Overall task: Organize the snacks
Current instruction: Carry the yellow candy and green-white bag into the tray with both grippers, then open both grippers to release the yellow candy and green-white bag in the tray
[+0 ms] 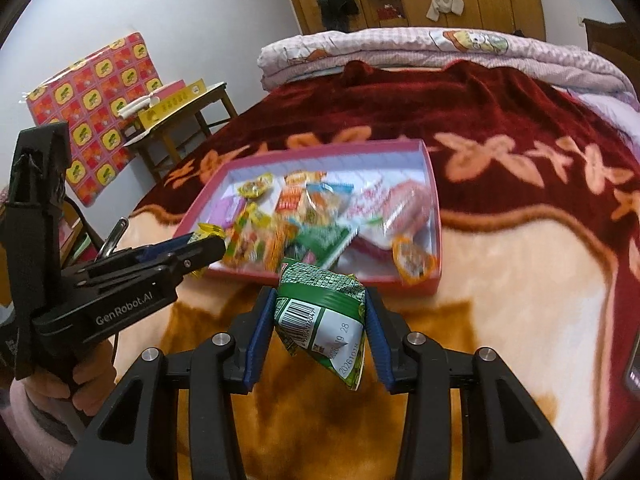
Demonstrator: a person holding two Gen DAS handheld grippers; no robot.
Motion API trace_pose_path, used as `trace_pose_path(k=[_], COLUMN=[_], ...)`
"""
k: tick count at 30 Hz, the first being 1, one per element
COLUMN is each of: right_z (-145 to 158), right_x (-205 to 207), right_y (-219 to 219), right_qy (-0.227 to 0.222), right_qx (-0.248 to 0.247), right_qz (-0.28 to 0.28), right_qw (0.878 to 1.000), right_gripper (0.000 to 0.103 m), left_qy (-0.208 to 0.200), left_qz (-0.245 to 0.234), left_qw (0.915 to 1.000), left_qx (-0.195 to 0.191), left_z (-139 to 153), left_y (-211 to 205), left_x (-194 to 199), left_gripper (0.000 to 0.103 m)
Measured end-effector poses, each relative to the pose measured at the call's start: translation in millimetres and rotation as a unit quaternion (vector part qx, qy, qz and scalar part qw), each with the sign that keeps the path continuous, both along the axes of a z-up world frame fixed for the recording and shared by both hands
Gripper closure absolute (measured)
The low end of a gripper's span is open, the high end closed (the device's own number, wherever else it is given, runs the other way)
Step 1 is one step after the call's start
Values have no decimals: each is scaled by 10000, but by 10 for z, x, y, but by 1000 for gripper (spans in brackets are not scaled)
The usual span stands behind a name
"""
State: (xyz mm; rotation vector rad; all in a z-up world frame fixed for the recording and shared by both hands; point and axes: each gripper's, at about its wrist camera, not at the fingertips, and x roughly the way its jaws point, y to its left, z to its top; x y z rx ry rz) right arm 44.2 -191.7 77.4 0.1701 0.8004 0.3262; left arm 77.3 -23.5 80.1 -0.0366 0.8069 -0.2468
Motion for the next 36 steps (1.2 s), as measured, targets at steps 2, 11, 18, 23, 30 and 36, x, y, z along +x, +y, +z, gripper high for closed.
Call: trace_pose_path(k=[2,11,18,23,30,36], right_z=[36,86,114,123,38,-61], right_x=[59,301,510,697,960,1147], right_y=[11,7,-12,25,63,75], right_qy=[-30,-97,-190,-268,-219,-153], right_qx=[-6,-6,-68,-96,-177,-289], right_qz=[0,-90,-215,-263,-342,-403], right_qw=[10000,9999,9996,9992,9990,9987], right_gripper=[59,59,59,59,59,59], left_qy=[-60,-54,-80,-7,81,211], left_qz=[-2,25,103,169,208,215], left_qw=[10000,9999,9998,9998,9997,9995], left_qx=[26,99,159,102,99,84], left_z=[32,28,-27,-93,-209,-320], left_y=[-14,-36,-33,1,12,13], left_x=[58,333,553,703,872,965], left_gripper=[75,75,75,75,75,75])
